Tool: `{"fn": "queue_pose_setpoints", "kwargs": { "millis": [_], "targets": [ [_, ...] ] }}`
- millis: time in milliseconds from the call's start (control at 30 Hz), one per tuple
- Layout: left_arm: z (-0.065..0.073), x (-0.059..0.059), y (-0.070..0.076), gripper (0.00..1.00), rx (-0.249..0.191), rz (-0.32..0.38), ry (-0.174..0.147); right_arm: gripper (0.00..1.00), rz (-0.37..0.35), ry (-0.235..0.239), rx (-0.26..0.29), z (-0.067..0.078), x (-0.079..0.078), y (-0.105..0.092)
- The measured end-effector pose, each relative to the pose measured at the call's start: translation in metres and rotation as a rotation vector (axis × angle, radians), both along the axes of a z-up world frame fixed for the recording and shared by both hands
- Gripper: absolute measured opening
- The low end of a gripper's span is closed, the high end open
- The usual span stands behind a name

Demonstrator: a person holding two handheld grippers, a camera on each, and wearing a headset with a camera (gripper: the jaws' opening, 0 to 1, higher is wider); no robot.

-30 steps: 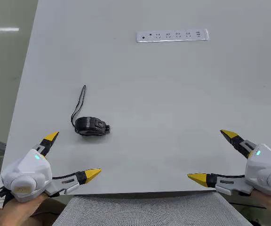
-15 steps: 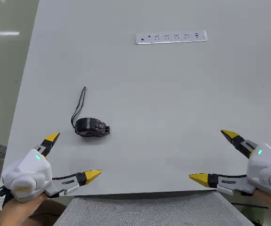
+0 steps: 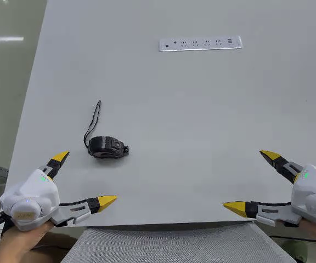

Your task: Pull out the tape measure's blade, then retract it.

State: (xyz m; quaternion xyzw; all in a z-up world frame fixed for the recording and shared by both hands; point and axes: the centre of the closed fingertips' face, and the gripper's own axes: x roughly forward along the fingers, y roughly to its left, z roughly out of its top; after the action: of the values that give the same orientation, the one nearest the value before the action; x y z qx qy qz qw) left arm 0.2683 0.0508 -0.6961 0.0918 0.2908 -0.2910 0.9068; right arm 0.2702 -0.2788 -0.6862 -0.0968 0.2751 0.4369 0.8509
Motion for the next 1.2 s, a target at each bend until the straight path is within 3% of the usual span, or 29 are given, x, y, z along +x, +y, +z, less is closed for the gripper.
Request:
{"fn": "queue_pose_setpoints", "kwargs": {
  "millis": [400,1033,1200],
  "targets": [
    [0.007,0.009,-0.009,0.97,0.034,-0.047,0.010,0.98,0.059,-0.002,-0.017,-0.002,0.006,0.003],
    [0.013,0.041,-0.011,0.90,0.099,-0.161,0.032,0.91,0.171,-0.016,-0.024,-0.003,0.019,0.014],
    [0.010,0.049,-0.012,0.83,0.120,-0.204,0.046,0.88,0.211,-0.026,-0.034,-0.005,0.024,0.020]
  ]
}}
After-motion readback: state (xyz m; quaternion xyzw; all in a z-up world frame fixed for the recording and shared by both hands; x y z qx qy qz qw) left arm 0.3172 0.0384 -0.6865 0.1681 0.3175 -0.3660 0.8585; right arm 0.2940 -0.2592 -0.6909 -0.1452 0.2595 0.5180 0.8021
